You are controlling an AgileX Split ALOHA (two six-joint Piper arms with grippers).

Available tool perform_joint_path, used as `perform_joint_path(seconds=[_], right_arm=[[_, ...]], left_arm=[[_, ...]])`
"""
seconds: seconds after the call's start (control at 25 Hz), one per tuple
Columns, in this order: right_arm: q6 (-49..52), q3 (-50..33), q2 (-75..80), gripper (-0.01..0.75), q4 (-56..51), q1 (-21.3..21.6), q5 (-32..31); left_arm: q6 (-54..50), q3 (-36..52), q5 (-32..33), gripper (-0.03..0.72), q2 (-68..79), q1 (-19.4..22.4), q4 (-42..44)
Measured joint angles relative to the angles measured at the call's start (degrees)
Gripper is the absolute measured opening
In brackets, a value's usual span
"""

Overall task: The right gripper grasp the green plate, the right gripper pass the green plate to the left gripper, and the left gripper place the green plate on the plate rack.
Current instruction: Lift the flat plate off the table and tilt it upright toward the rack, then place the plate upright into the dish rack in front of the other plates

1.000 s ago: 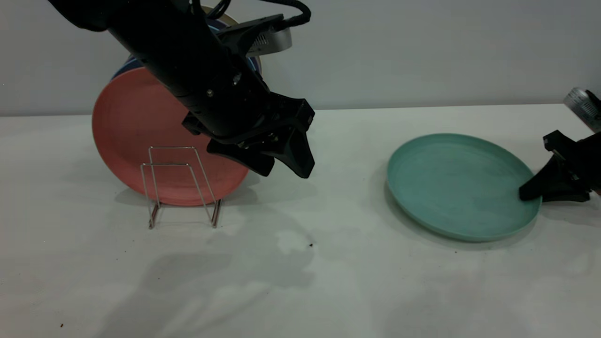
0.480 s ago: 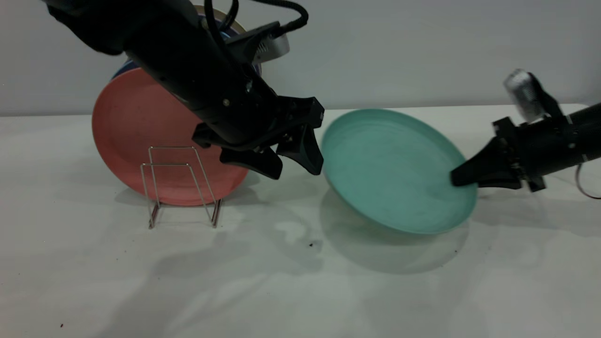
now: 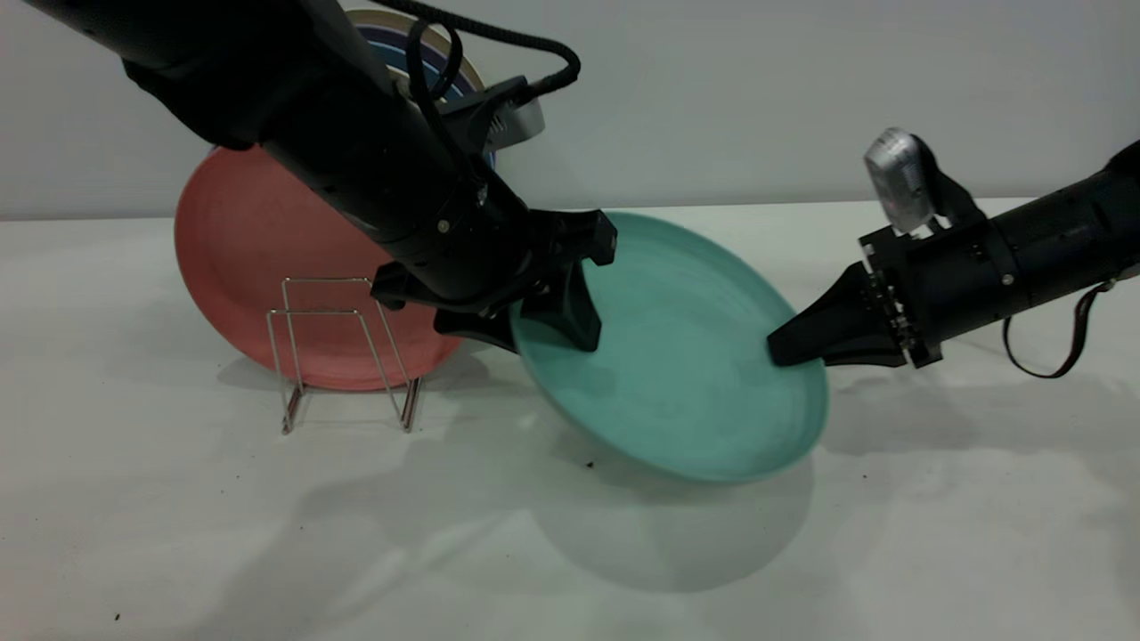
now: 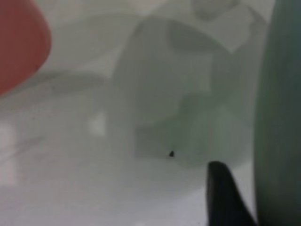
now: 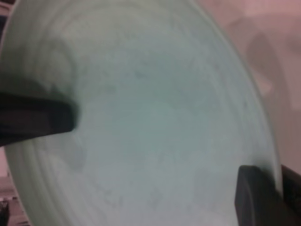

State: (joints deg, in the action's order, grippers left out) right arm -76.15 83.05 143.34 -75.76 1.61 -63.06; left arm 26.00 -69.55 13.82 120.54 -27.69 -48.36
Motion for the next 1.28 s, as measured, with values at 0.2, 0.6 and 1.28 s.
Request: perform_joint_path(seconds=[0.2, 0.6, 1.28], right_arm=[[-0.83, 0.00, 0.00, 0.070, 0.31, 0.04, 1.13], [-0.05, 0.00, -2.95, 0.562, -1.64, 0.30, -0.42], [23.59, -1.52, -37.64, 0.400, 26.22, 2.79, -4.69]], left_arm=[[-0.39, -0.16, 0.22, 0.104, -0.07, 0.00, -1.35], [2.63, -0.16, -1.40, 0.104, -0.95, 0.05, -0.55], [35.62, -0.07, 20.43, 0.104, -23.83, 12.76, 14.69]])
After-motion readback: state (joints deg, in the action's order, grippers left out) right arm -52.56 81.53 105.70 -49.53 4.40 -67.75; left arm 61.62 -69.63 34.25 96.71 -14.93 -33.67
